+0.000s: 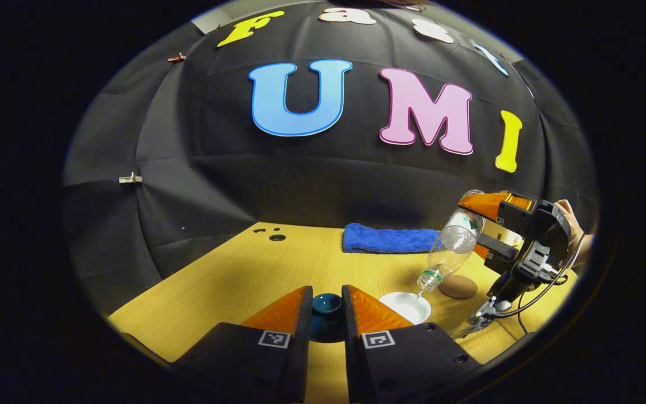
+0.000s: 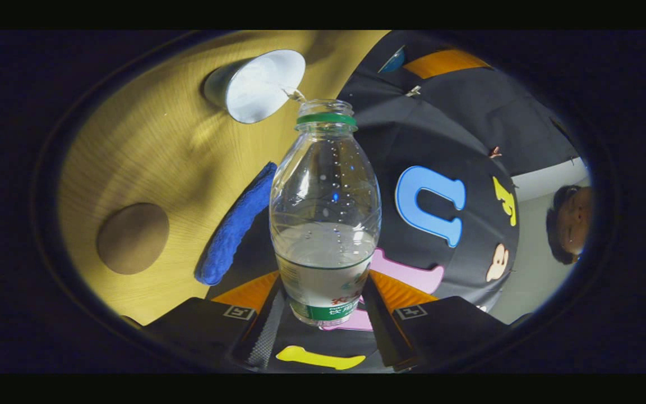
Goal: Open the teacup lid with one hand, grasp the water bottle and pour water into the teacup with the other hand; after pouring, place the water bottle on the coaster and then close the teacup lid.
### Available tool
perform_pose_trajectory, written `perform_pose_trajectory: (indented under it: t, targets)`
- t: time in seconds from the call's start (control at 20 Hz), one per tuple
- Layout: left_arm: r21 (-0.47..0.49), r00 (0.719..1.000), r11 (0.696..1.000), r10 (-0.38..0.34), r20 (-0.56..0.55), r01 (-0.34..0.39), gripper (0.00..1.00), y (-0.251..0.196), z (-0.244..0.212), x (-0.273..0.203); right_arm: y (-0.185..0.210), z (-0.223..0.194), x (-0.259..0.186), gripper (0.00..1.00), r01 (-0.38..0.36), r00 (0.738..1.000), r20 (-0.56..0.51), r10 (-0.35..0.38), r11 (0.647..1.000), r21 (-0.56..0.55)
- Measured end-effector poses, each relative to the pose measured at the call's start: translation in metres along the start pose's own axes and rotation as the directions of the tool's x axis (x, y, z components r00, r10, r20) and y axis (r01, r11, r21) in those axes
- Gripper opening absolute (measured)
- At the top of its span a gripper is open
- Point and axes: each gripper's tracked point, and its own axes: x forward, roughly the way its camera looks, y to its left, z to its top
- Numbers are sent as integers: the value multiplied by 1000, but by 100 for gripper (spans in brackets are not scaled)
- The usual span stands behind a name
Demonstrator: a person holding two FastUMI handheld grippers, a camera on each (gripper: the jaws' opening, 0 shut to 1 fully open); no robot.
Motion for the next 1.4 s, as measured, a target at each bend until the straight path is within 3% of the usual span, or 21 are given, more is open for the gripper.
perform_pose_trajectory:
  t: [0.35, 0.45, 0.55, 0.75, 0.9, 1.05, 1.15, 1.3, 1.4]
  targets:
    - [-13, 1000, 1000, 5, 1, -5, 32, 0, -1, -3, 1, -2, 5, 75, 117, 993, 35, -115, 991, -65]
    - [-17, 1000, 1000, 7, 1, -7, 28, -1, -1, -4, 3, -4, 5, 75, 121, 992, 33, -119, 991, -63]
    - [-16, 1000, 1000, 6, 4, -6, 32, -3, 0, -4, 3, -3, 5, 75, 106, 994, 23, -105, 993, -54]
    - [-14, 1000, 1000, 5, 10, -5, 32, -5, 2, -4, 13, -7, 3, 75, 19, 999, -28, -16, 992, 126]
    - [-11, 1000, 1000, 5, 14, -5, 32, -6, 4, -2, 29, -1, -1, 75, -35, 996, -64, 60, 942, 335]
    - [-5, 1000, 1000, 7, 16, -7, 32, -5, 4, -1, 43, 6, -6, 76, -77, 987, -76, 144, 823, 564]
    - [-3, 1000, 1000, 5, 16, -5, 32, -8, 5, 1, 47, 9, -11, 76, -89, 980, -69, 188, 718, 690]
    - [5, 1000, 1000, -9, 19, 9, 32, -14, 8, 4, 50, 17, -22, 76, -84, 969, -42, 243, 483, 872]
    - [14, 999, 1000, -22, 23, 22, 31, -21, 11, 6, 47, 17, -19, 76, -52, 963, -32, 266, 301, 952]
